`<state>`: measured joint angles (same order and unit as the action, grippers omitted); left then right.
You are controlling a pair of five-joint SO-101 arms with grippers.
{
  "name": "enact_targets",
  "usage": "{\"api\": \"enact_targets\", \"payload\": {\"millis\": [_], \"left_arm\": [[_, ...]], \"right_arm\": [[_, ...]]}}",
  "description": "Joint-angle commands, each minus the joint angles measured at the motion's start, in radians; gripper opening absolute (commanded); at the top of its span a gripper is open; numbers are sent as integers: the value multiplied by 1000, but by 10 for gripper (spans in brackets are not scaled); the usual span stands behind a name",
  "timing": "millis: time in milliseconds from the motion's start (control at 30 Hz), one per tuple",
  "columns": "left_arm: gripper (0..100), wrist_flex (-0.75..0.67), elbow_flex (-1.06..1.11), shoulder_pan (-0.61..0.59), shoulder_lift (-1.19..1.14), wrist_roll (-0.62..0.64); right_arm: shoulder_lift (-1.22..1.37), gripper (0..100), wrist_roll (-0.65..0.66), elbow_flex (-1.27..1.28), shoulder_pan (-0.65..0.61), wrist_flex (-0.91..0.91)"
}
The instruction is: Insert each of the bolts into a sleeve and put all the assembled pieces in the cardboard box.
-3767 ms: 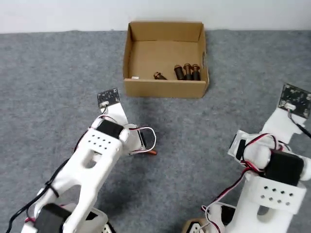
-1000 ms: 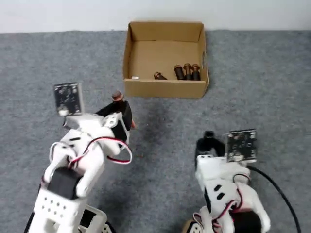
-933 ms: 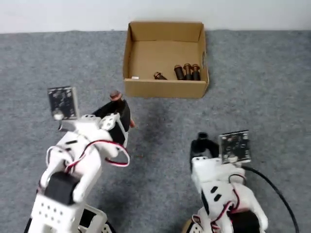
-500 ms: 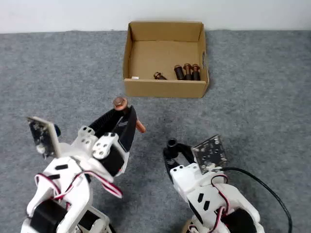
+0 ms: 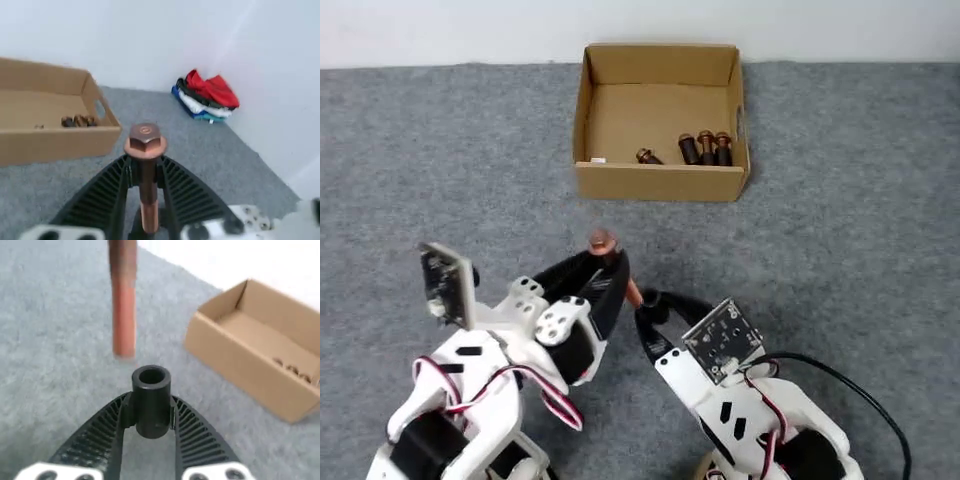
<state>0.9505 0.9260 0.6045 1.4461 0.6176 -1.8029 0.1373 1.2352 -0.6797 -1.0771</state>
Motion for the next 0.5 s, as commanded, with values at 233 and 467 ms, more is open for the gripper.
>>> {"api": "enact_targets", "payload": {"millis": [233, 467], "left_arm": [[5, -83, 58, -2, 12, 6], [5, -181, 58, -3, 11, 5]], "right_arm": [[-7, 8, 77, -18, -12, 53], [-7, 8, 77, -15, -12, 47]]}}
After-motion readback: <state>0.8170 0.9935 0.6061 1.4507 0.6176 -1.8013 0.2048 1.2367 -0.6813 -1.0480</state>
